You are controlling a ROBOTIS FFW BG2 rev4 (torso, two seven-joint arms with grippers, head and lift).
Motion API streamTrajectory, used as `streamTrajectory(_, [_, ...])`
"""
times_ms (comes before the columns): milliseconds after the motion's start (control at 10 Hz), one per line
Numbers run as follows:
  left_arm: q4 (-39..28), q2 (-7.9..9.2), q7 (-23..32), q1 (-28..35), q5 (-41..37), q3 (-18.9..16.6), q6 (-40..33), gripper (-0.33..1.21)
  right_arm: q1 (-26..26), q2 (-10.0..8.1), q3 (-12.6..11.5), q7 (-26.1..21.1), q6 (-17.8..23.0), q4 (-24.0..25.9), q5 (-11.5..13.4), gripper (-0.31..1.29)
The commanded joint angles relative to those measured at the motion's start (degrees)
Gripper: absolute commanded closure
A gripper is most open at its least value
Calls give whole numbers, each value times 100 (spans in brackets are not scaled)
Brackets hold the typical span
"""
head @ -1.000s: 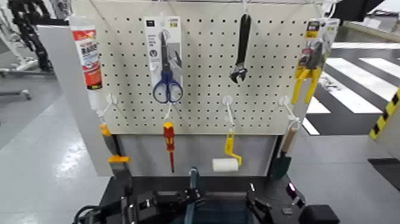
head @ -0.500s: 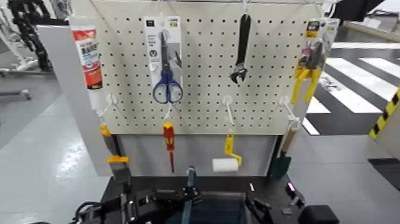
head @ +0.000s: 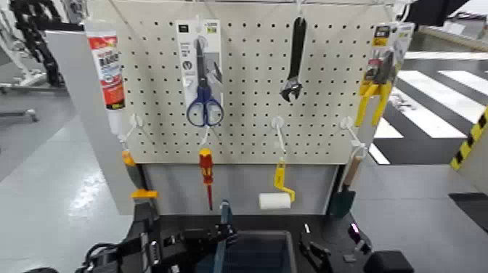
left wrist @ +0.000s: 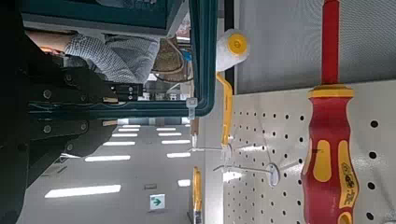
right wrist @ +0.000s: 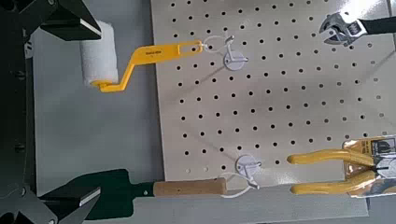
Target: Place the crate on the table.
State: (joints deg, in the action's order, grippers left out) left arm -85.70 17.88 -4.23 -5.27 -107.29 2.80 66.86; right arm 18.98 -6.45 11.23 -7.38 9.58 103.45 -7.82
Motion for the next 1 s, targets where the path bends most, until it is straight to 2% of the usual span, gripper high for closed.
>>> streamTrajectory(100, [177, 110, -130, -176, 77, 125, -7, 119, -9, 3, 2, 0, 26, -9, 0, 14])
streamTrajectory(1000, [651, 154, -561, -528, 490, 344, -147, 119, -9, 12, 11, 0, 140, -27, -18, 14])
